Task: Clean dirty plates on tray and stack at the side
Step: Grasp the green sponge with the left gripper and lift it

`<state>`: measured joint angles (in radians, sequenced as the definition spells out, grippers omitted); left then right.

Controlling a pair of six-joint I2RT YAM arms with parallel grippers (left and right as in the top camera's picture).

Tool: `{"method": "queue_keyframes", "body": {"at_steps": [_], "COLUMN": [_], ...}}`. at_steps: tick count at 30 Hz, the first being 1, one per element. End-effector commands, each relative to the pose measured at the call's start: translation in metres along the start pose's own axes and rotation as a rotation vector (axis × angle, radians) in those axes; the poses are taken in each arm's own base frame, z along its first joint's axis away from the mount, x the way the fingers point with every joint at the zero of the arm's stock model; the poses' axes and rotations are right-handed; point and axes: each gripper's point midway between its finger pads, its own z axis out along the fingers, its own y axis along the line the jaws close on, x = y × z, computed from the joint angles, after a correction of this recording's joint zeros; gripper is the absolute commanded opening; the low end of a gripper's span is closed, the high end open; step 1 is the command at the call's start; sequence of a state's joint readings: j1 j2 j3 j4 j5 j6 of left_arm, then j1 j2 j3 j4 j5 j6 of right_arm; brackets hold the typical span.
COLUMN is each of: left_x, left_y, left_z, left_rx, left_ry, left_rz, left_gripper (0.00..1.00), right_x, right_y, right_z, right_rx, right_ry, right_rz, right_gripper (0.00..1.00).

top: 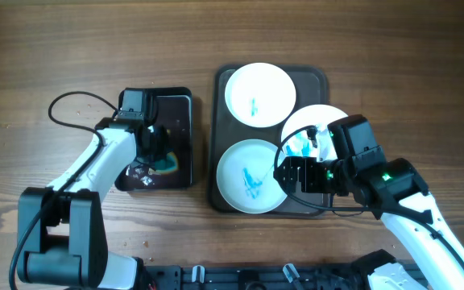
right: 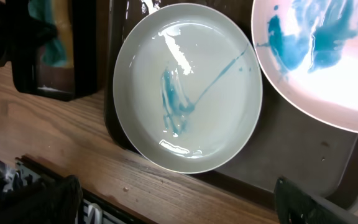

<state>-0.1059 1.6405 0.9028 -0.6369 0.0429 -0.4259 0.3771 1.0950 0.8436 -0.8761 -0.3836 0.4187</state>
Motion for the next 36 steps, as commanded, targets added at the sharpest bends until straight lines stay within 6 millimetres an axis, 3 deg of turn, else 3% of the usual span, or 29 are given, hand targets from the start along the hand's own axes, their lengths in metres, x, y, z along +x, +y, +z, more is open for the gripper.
{"method": "queue_keyframes", "body": {"at_steps": [1,6,9,24,28,30,33,36], "left_x": [-0.009,-0.024,-0.024,-0.001,-0.007,-0.013,-0.025,-0.037], "left_y": [-0.013,-0.023,-0.023,-0.008,-0.011,-0.015,-0.021,-0.024], "left_z": [-0.020,-0.054,-0.060,-0.017,-0.023,-0.029,-0.037,-0.037], "left_rx": [0.023,0.040,0.039,0.010,0.021,0.029,0.042,0.042], "left_ry": [0.003,-0.029,-0.028,0.019,-0.002,-0.018,-0.052,-0.099], "left_rz": [0.014,0.033,0.037,0.039,0.040,0.041,0.043,0.045], "left_gripper": [0.04,0.04,0.04,0.04,0.36,0.46,0.56,0.57], "right_x": [0.001,0.001,0.003,0.003,0.003,0.003,0.003,0.003], "right_y": [-0.002,-0.009,-0.012,-0.012,-0.012,-0.012,-0.012,-0.012], "right_z": [0.003,0.003,0.003,0.003,0.003,0.003,0.003,0.003], "right_rx": [0.012,0.048,0.064,0.064,0.064,0.064,0.064,0.064], "right_ry": [0.007,0.002,0.009,0.008,0.008,0.008,0.008,0.008], "right_rz": [0.015,0.093,0.093,0.090,0.090,0.090,0.090,0.091], "right_gripper": [1.00,1.00,1.00,1.00,1.00,1.00,1.00,1.00]}}
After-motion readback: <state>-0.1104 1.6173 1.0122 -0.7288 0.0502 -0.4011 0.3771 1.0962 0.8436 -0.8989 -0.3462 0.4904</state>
